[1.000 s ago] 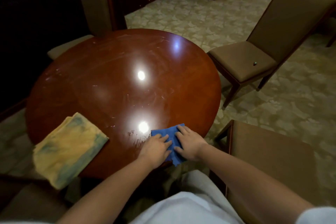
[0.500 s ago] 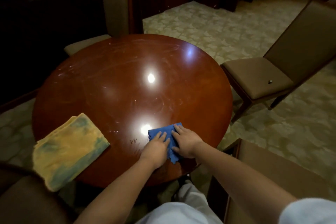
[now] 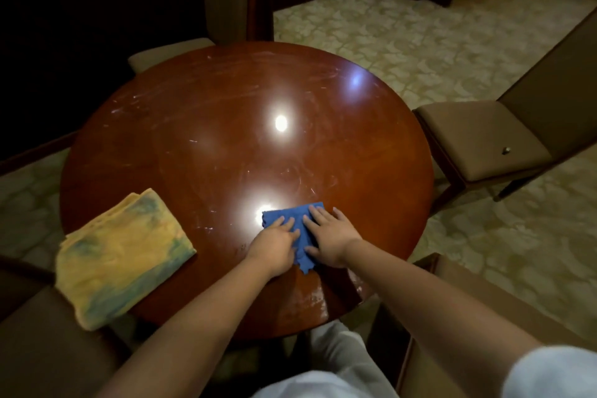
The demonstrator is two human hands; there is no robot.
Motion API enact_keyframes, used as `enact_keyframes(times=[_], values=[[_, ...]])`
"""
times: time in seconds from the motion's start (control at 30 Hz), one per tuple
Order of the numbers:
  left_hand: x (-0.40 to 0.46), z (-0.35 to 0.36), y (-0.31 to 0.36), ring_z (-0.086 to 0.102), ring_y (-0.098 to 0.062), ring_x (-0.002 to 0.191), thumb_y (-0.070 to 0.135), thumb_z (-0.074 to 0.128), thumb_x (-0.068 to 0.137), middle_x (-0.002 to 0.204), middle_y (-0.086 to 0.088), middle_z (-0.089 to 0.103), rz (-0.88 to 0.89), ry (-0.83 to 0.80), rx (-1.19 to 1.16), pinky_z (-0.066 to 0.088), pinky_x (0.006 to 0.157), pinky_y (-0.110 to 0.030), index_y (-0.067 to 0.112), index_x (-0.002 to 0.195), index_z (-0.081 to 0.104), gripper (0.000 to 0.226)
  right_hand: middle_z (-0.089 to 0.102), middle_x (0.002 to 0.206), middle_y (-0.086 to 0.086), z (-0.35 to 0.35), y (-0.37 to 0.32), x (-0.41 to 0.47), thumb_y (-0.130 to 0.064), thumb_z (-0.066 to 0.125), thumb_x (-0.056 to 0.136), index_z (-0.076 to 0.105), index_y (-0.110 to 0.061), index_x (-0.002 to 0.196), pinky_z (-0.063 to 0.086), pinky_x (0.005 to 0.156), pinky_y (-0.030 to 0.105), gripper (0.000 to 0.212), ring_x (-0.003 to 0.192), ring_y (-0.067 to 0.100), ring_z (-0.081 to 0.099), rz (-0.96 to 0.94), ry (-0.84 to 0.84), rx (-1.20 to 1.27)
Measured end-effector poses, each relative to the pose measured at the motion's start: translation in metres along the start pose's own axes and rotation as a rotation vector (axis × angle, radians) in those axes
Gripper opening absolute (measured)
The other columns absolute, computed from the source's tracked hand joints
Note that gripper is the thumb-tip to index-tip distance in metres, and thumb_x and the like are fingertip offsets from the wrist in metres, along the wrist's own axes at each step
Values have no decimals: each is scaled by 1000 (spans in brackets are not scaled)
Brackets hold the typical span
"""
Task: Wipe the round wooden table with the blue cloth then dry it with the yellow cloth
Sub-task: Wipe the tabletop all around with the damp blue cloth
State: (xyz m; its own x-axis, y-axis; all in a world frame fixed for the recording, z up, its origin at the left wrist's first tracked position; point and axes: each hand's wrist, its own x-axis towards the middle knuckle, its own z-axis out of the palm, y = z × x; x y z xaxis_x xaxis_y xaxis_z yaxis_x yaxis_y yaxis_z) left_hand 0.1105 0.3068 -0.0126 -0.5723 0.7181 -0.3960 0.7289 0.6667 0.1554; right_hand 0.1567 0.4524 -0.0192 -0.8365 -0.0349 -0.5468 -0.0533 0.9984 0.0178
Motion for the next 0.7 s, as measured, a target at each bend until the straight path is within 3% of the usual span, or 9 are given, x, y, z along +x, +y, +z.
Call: enact_keyframes(times=[0.3,0.5,0.63,0.7], values=[[-3,14,-6,4,-22,148,25,37,102,160,-4,6,27,-44,-39,17,117,-34,19,151,27,50,-9,160,13,10,-7,-14,-51,19,101,-4,-12,154,-2,119,43,70,148,26,-7,-10,24,-48],[54,-15,-22,12,-22,147,21,47,98,159,-6,14,-21,-53,-38,25,114,-37,17,145,39,49,-5,161,13,-23,14,36,-49,28,100,2,-12,155,2,119,46,71,148,25,0,64,2,-40],[36,-8,-7,21,-26,143,22,44,97,155,-8,24,28,-83,73,32,110,-39,14,140,44,43,8,159,18,-9,4,11,-50,29,99,11,-8,153,9,119,43,71,146,30,12,30,44,-78],[24,1,-3,16,-26,145,23,42,98,158,-8,18,64,-88,69,30,111,-39,15,144,39,47,8,159,18,0,3,-4,-52,27,99,10,-8,153,9,119,43,72,147,29,11,13,53,-81]])
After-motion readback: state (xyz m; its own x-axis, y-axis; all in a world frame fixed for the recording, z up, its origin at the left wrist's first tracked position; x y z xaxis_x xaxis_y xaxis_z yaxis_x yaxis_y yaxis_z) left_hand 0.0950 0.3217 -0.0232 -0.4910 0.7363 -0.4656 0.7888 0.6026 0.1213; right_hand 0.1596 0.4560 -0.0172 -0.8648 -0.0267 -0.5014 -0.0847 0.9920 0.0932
